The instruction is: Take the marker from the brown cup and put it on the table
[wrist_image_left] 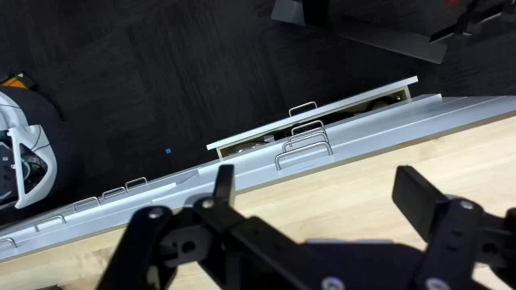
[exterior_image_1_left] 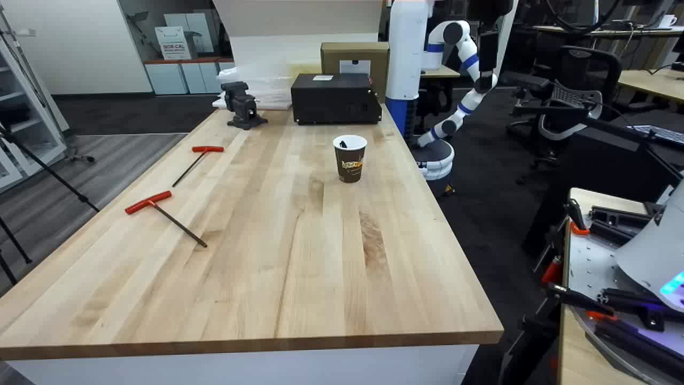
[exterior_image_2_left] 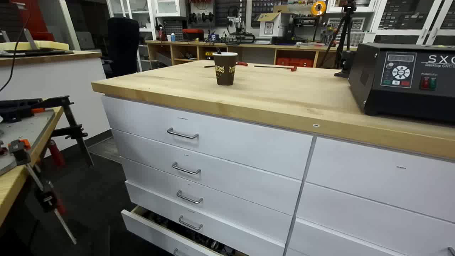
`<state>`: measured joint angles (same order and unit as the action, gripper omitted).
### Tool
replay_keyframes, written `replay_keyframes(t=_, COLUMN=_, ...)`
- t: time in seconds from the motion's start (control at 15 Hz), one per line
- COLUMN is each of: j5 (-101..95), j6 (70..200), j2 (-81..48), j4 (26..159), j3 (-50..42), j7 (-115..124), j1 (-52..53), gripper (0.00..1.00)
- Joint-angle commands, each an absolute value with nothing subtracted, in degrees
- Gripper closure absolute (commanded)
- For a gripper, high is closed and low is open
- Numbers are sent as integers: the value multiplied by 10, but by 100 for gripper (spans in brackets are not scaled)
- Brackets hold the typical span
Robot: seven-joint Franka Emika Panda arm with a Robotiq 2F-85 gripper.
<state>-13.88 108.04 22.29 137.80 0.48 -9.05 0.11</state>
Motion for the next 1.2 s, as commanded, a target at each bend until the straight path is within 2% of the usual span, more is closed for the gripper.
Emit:
replay_keyframes(t=0.0, j5=-140, j6=1079, j2=223, j4=1377, j3=2, j7=-90, j1=4, gripper=0)
replay_keyframes(t=0.73, j5=-101, j6=1112, j2=217, j4=1399, j3=18, j7=-68, j1=28, gripper=0)
replay_keyframes(t=1.13, j5=-60, j6=1239, j2=145, j4=1396, j3=76, j7=-27, j1=76, gripper=0)
